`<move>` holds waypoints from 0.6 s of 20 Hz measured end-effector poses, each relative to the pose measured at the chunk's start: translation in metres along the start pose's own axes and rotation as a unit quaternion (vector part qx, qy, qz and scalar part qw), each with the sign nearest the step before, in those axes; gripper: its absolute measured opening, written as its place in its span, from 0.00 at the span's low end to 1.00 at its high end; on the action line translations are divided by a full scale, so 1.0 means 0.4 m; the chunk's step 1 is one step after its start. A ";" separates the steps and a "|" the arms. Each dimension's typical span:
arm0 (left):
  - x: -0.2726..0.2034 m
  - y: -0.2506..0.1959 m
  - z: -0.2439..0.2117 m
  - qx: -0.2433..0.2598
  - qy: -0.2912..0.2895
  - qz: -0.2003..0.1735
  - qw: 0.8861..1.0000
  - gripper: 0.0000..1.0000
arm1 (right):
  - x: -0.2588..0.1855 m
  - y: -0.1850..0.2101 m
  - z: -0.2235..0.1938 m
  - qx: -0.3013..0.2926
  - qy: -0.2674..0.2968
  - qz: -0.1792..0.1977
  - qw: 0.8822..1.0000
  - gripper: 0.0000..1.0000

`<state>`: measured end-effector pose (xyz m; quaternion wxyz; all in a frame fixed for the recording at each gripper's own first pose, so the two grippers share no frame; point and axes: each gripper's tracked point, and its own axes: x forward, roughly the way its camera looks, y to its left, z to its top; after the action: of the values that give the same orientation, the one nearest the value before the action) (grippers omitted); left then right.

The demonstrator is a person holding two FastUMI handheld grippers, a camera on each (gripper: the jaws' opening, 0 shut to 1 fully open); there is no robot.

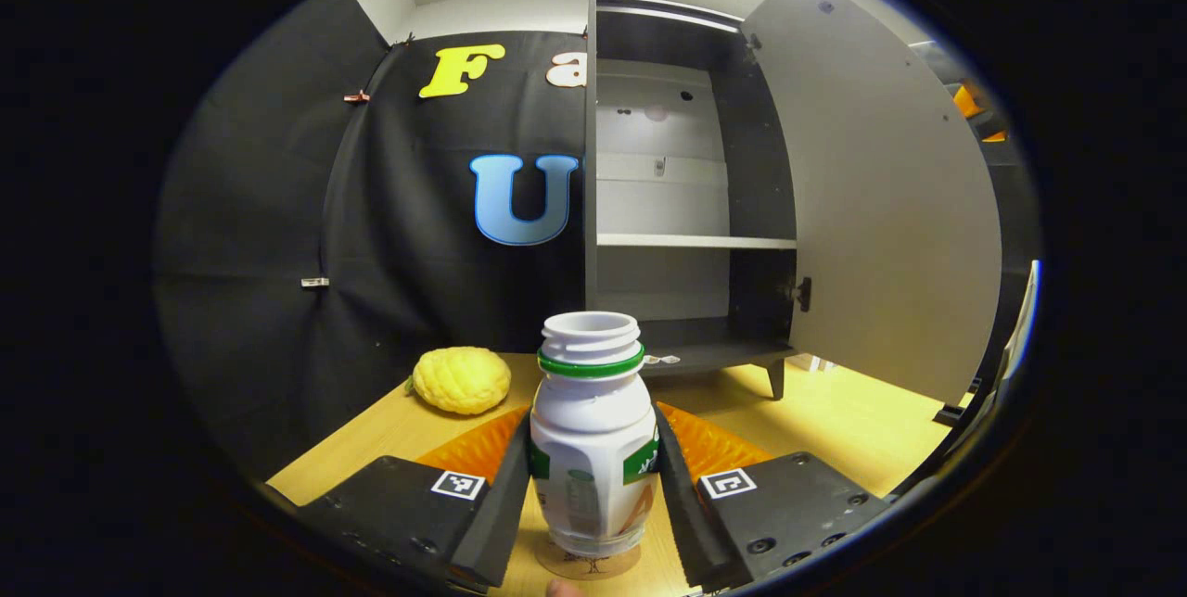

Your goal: Open the cabinet door with the right hand, grasp the bottle in the cabinet with the left hand and place it on the coaster, then close the cabinet door with the right hand.

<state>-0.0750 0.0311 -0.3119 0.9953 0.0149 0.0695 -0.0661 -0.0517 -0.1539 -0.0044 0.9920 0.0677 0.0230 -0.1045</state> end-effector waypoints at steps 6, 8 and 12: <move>0.033 0.001 -0.066 0.014 -0.008 -0.016 1.000 0.70 | 0.001 0.008 0.002 -0.012 0.014 0.001 1.000 0.98; 0.038 -0.004 -0.088 0.012 -0.002 -0.020 1.000 0.70 | 0.000 0.012 0.001 -0.020 0.016 -0.001 1.000 0.98; 0.042 0.006 -0.137 0.007 0.009 -0.017 1.000 0.70 | -0.002 0.028 -0.001 -0.032 0.021 -0.002 0.999 0.98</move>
<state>-0.0658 0.0333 -0.3686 0.9932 0.0213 0.0779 -0.0833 -0.0501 -0.1429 -0.0032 0.9927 0.0383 0.0468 -0.1047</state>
